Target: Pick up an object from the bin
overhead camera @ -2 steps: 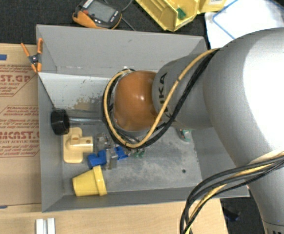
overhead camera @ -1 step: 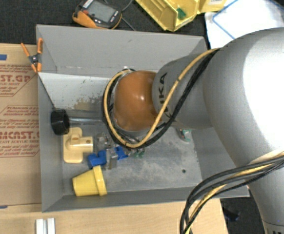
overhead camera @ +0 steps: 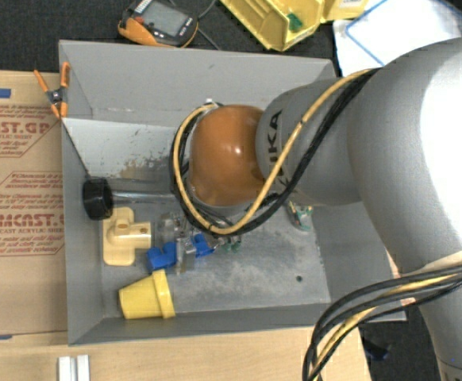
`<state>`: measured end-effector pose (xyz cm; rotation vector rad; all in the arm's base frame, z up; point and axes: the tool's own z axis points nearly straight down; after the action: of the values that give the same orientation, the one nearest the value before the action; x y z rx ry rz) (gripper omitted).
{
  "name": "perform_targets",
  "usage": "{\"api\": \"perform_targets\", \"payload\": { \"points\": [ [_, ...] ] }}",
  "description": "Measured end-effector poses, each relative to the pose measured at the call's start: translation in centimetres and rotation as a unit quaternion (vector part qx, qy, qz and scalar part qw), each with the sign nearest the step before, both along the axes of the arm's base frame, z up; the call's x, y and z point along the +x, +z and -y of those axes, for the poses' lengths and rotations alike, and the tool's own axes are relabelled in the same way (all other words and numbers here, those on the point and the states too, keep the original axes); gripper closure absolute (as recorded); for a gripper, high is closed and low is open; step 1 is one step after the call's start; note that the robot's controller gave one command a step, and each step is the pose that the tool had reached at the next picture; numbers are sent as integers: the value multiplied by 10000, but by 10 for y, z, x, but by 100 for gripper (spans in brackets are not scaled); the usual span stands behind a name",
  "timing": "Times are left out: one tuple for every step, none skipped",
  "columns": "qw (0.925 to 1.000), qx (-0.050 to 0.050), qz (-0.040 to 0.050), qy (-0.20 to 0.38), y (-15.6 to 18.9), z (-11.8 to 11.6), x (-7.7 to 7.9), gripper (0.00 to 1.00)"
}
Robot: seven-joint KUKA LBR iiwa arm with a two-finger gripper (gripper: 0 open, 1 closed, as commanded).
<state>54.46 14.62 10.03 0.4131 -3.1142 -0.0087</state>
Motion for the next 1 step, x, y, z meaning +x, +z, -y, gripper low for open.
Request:
{"api": "perform_targets", "payload": {
  "points": [
    [10000,5,37,2,43,0,2,100]
  ]
}}
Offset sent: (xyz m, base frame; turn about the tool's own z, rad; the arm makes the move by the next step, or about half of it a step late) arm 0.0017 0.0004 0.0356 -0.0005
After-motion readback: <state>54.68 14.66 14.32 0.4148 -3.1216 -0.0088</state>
